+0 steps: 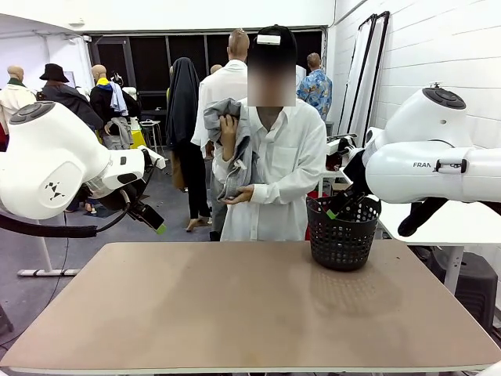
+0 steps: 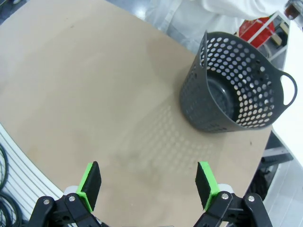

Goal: Fold the training pants.
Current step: Grab both ends of the Training pants handed by a person.

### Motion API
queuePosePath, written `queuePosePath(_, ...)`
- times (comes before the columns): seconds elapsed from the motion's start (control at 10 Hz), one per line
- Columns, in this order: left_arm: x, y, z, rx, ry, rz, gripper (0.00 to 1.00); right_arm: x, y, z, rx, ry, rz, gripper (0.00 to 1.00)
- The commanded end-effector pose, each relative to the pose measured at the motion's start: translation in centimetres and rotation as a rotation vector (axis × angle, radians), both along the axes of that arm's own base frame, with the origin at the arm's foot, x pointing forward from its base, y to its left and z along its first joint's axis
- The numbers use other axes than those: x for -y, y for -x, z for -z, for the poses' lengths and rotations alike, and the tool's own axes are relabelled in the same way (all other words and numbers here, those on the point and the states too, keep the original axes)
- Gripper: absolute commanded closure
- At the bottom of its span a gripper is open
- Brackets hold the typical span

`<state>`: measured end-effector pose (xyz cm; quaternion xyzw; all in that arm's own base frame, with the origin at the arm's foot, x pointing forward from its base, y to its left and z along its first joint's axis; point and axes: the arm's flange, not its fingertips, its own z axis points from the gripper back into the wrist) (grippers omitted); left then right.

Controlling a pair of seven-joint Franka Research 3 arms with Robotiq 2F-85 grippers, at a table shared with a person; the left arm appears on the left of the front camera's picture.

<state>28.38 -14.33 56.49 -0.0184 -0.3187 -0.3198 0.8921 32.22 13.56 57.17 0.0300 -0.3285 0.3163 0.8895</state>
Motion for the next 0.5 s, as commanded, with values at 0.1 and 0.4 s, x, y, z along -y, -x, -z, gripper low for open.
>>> queuePosePath(0.1, 0.01, -0.06, -0.07, 0.013, -0.004, 0.001, 0.00, -0.09, -0.14, 0.00, 0.009, -0.004, 0.000, 0.00)
queuePosePath(0.4, 0.01, -0.06, -0.07, 0.013, -0.004, 0.001, 0.00, -0.09, -0.14, 0.00, 0.009, -0.004, 0.000, 0.00)
